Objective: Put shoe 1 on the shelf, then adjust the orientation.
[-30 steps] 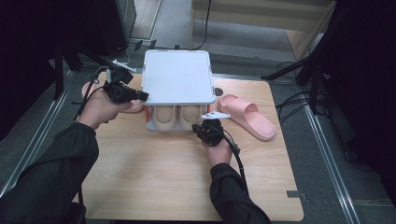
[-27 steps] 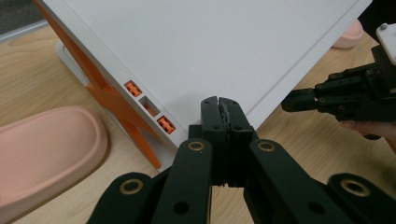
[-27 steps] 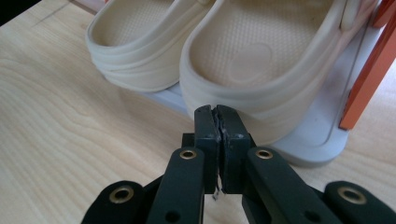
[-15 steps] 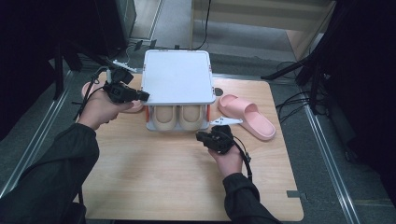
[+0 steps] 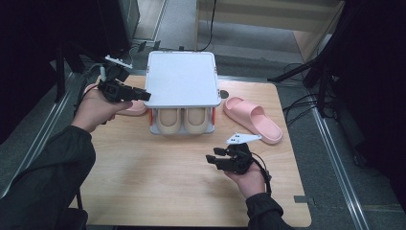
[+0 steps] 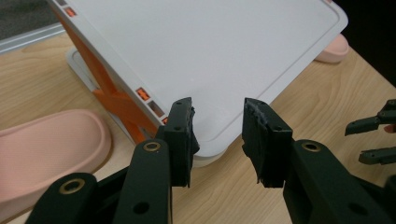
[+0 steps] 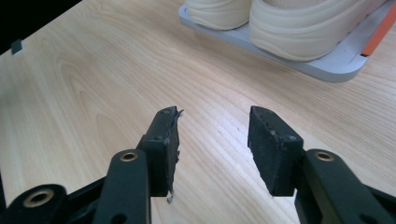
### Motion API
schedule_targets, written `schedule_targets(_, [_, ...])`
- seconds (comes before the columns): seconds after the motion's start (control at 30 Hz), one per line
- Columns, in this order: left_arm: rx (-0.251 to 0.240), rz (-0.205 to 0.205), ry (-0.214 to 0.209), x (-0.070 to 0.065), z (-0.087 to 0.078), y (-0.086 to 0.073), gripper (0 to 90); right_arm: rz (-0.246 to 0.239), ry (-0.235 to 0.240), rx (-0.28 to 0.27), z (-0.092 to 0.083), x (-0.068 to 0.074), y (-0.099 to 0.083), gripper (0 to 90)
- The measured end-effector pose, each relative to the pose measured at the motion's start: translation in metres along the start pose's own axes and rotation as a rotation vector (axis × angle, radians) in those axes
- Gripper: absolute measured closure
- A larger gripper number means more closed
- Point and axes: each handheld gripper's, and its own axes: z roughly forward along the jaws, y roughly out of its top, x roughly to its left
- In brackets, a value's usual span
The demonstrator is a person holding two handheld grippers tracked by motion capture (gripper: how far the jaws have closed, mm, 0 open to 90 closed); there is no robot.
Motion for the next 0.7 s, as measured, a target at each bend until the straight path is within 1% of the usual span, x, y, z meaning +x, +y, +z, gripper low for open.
schedule_targets(0.03, [-0.003, -0.005, 0.011, 0.002, -0.003, -0.001, 63.4, -0.009, 0.003, 0.003, -0.004, 0.001, -0.002, 58.4])
schedule_targets(0.07, [-0.006, -0.013, 0.013, 0.005, -0.005, -0.002, 63.4, -0.009, 0.003, 0.003, -0.004, 0.001, -0.002, 58.4])
schedule_targets(0.17, [-0.003, -0.028, 0.038, 0.011, -0.008, -0.006, 65.0, 0.006, 0.013, 0.004, -0.005, -0.001, -0.005, 59.8])
schedule_targets(0.23, [0.002, -0.036, 0.056, 0.017, -0.01, -0.009, 67.0, 0.014, 0.012, 0.007, -0.005, -0.003, -0.006, 60.5])
schedule_targets(0.3, [0.001, -0.047, 0.077, 0.023, -0.01, -0.014, 70.0, 0.01, 0.005, 0.005, -0.005, -0.003, -0.005, 60.6])
schedule_targets(0.33, [0.005, -0.046, 0.094, 0.027, -0.009, -0.016, 71.9, 0.012, 0.006, 0.005, -0.006, -0.003, -0.006, 61.1])
schedule_targets(0.4, [0.011, -0.062, 0.119, 0.037, -0.007, -0.022, 76.7, 0.013, 0.005, 0.006, -0.006, -0.004, -0.006, 61.8])
schedule_targets(0.5, [0.014, -0.098, 0.142, 0.051, -0.002, -0.029, 83.2, 0.01, 0.006, 0.0, -0.007, -0.004, -0.006, 62.0])
schedule_targets(0.57, [0.019, -0.106, 0.157, 0.058, 0.003, -0.032, 85.7, 0.014, 0.002, -0.005, -0.008, -0.005, -0.006, 62.0])
schedule_targets(0.63, [0.02, -0.112, 0.16, 0.063, 0.008, -0.034, 87.2, 0.013, 0.003, -0.006, -0.008, -0.006, -0.007, 61.9])
schedule_targets(0.7, [0.017, -0.105, 0.17, 0.066, 0.015, -0.035, 88.9, 0.011, 0.0, -0.004, -0.007, -0.007, -0.007, 61.8])
